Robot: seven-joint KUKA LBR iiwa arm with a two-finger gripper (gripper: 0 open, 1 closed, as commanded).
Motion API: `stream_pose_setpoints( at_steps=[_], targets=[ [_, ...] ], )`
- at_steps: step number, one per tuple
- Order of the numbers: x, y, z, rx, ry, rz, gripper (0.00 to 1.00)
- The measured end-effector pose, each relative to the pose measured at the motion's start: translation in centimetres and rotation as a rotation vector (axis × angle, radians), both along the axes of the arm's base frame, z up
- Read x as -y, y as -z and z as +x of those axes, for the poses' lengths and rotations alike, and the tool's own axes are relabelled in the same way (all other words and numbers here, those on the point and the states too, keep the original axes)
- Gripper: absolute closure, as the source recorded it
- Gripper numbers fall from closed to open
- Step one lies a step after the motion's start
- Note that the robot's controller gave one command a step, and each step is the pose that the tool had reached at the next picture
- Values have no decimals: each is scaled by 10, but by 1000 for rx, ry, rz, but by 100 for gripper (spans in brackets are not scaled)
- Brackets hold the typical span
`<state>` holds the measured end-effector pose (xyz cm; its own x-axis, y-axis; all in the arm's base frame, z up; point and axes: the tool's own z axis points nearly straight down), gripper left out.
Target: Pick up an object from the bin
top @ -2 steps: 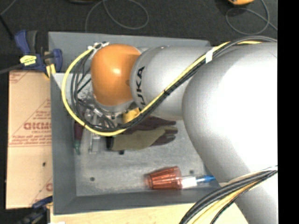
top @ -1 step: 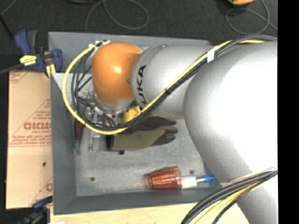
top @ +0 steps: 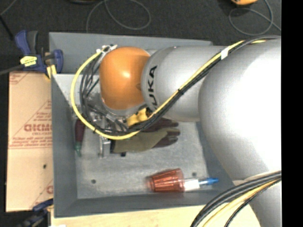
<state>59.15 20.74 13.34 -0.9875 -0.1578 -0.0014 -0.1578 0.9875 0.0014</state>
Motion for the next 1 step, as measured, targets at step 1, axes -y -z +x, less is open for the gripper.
stream_pose_setpoints(
  at_steps=[1],
  targets=[
    [18, -15, -7, 2, -318, -2, 0]
  ],
)
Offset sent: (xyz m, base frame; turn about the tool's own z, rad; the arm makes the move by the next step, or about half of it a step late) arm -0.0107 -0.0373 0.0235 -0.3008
